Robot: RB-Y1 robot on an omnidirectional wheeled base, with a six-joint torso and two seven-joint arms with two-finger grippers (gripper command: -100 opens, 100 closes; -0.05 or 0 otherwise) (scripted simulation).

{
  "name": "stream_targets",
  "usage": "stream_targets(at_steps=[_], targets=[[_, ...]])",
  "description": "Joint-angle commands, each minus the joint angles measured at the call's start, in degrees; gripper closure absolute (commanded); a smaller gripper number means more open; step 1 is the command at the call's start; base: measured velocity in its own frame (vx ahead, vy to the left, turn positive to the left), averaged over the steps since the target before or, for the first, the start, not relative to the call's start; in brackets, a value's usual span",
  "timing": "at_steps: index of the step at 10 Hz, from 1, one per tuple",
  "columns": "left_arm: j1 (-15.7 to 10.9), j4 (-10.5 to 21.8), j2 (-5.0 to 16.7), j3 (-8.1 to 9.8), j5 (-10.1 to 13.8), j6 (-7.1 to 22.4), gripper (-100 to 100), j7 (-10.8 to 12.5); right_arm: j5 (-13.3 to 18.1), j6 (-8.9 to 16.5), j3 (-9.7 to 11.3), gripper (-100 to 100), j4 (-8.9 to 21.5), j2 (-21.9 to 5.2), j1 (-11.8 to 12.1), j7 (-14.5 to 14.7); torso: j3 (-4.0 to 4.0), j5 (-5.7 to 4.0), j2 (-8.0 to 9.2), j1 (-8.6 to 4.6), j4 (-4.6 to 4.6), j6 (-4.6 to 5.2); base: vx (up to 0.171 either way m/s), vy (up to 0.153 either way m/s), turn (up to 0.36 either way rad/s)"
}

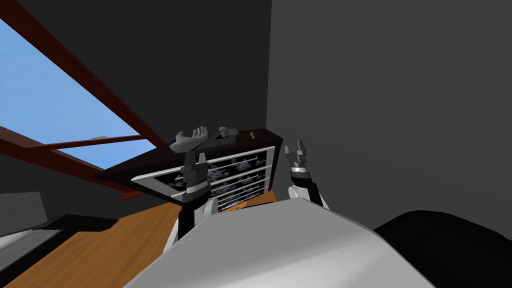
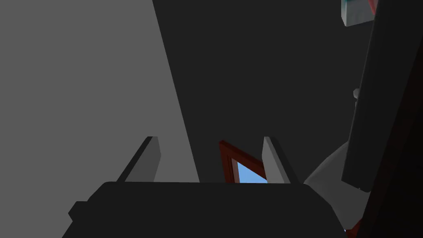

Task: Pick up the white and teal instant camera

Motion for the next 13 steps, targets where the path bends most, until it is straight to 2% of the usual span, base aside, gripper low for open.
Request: stream_targets(at_steps=[1,5,6,7,8,9,10,11,12,13], targets=[[-1.16,0.44,2.11,0.17,-0.15,1.15,-100,0.16,0.00,0.00,0.00,0,0.00,0.00,0.00,0.00,0.00,0.00,0.00,0.00,0.00,0.00,-0.021,-0.015,0.056],[-7.56,3.36,8.84,1.04,-0.79,7.52,-100,1.07,0.00,0.00,0.00,0,0.00,0.01,-0.01,0.00,0.18,-0.03,0.31,-0.14,0.07,0.00,-0.088,-0.040,0.097],[-7.91,3.36,8.91,1.04,-0.79,8.08,-100,1.07,0.00,0.00,0.00,0,0.00,0.01,-0.01,0.00,0.24,-0.03,0.43,-0.17,0.09,0.00,-0.090,-0.043,0.031],[-10.41,4.52,10.62,1.33,-0.96,10.40,-100,1.38,0.00,0.00,0.01,0,0.00,0.01,-0.01,0.00,0.21,-0.04,0.35,-0.16,0.09,0.01,-0.070,-0.043,0.069],[-10.41,4.52,10.62,1.33,-0.96,10.66,-100,1.38,0.00,0.00,0.00,0,0.00,0.01,-0.01,0.00,0.17,-0.04,0.29,-0.17,0.07,0.00,-0.057,-0.038,0.048],[-12.56,5.85,12.29,1.64,-1.11,12.99,-100,1.72,0.00,0.00,0.00,0,0.00,0.00,-0.01,0.00,0.14,-0.04,0.23,-0.16,0.06,0.01,-0.090,-0.039,0.078],[-13.20,5.85,12.29,1.64,-1.11,13.54,-100,1.72,0.00,0.00,0.00,0,0.00,0.01,-0.01,0.00,0.17,-0.03,0.29,-0.15,0.06,0.00,-0.054,-0.019,0.049],[-15.38,7.35,13.92,1.96,-1.23,15.85,-100,2.08,0.00,0.00,0.00,0,0.00,0.00,-0.01,0.00,0.13,-0.02,0.20,-0.09,0.05,0.00,-0.036,0.002,0.074],[-16.27,7.35,13.92,1.96,-1.23,16.69,-100,2.08,0.00,0.00,0.00,0,0.00,0.00,0.00,0.00,0.08,0.00,0.14,-0.01,0.03,0.00,-0.039,-0.011,0.048],[-18.38,9.02,15.51,2.28,-1.32,18.75,-100,2.46,0.00,0.00,0.00,0,0.00,0.00,0.00,0.00,0.07,-0.01,0.12,-0.05,0.03,0.01,-0.092,-0.033,0.096]])
